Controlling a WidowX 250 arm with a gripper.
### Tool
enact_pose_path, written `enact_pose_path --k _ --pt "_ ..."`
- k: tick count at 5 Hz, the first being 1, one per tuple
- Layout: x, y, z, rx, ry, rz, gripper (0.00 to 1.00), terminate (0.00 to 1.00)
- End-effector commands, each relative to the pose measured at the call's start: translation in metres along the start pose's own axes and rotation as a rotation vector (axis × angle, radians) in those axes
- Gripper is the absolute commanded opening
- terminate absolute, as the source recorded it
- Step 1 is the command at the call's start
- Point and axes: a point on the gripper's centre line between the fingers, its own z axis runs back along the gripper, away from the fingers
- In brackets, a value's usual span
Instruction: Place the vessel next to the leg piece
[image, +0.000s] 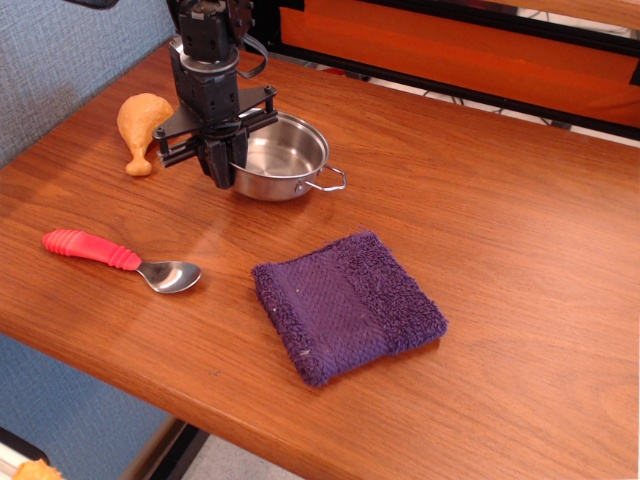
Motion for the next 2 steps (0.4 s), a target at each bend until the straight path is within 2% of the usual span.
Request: enact_pose_path --k 1,2 --pt "0.0178 0.0103 0.0038 -0.043 -0.008 -0.001 0.0 0.0" --pt "0.0186 0.0126 -0.0042 -0.036 -0.006 -0.014 0.0 0.0"
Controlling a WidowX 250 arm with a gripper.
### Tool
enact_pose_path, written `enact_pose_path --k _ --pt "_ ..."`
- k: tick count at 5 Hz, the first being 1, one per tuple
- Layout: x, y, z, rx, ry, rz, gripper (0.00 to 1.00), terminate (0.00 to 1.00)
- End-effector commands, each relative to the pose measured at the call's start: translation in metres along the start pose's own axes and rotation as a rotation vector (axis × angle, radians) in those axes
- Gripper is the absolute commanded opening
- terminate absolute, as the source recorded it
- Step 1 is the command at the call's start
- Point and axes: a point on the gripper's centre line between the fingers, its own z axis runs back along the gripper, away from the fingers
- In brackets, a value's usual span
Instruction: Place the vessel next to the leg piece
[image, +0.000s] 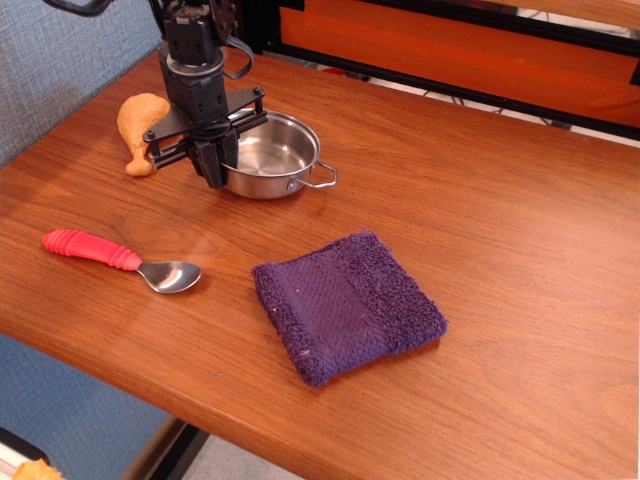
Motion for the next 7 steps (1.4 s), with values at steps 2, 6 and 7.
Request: enact_pose_path --k 2,6,7 --pt "0.009 0.014 0.005 -0.003 -0.032 -0.011 1.0 0.0" --pt "-0.025 -0.002 0.071 -0.041 -0.19 -0.217 1.0 0.0" --pt "-0.067 -0.023 0.081 -0.066 -0.187 -0.45 1.0 0.0"
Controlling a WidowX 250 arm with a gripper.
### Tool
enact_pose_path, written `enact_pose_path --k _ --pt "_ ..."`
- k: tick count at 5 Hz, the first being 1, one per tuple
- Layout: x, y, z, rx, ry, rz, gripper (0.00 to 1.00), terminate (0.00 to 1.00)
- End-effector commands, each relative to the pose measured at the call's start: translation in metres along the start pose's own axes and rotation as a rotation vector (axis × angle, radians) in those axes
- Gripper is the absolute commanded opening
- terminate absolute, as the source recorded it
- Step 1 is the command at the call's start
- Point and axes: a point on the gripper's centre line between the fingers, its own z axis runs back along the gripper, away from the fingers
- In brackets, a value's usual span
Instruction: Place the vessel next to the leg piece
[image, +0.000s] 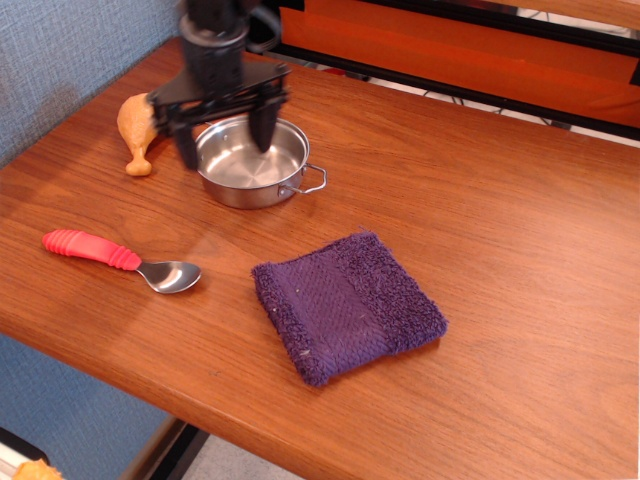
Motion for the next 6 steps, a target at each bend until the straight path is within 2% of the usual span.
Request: enact_pose_path --k 1,2,3,4,5,6 --pt "-0.062 -0.046 0.038 -0.134 -0.014 -0.386 1.0 0.0" --pt "-0.094 -0.064 0.045 -0.188 0.007 -0.52 1.0 0.0" --pt "-0.116 -0.075 0.052 -0.212 0.014 -0.666 1.0 0.0" --pt "-0.125 -0.076 0.055 -0.214 0.025 -0.762 1.0 0.0" --pt "-0.129 -0.074 0.063 -0.222 0.013 -0.742 1.0 0.0" --pt "-0.141 -0.074 0.08 -0.212 0.031 -0.724 1.0 0.0"
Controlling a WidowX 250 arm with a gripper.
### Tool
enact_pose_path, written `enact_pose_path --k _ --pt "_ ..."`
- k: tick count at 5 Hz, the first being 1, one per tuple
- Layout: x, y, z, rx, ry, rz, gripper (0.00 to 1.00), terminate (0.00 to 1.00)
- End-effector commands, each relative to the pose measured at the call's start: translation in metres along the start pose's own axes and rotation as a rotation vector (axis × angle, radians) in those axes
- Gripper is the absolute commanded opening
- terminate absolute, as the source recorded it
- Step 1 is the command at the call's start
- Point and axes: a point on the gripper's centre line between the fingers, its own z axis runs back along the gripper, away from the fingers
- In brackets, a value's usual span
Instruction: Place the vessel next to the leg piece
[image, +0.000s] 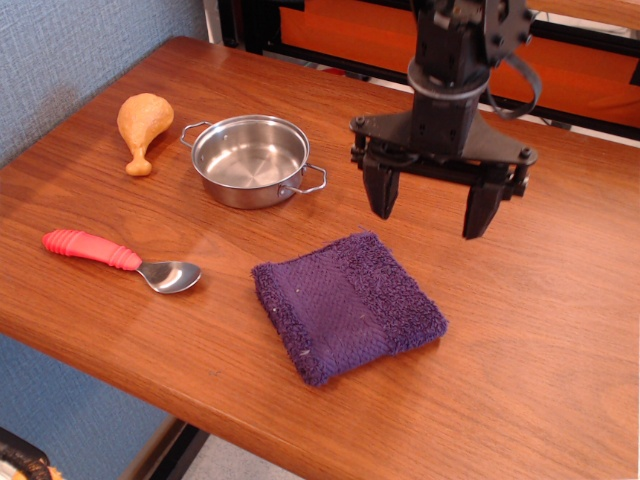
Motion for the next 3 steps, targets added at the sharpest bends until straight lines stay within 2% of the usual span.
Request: enact_pose_path --k 1,3 --pt "-0.0314 -0.0088 0.0395 -0.041 -0.004 0.049 1.0 0.0" --pt "-0.0386 -0.0114 0.0438 -0.053 0.001 0.072 1.0 0.0"
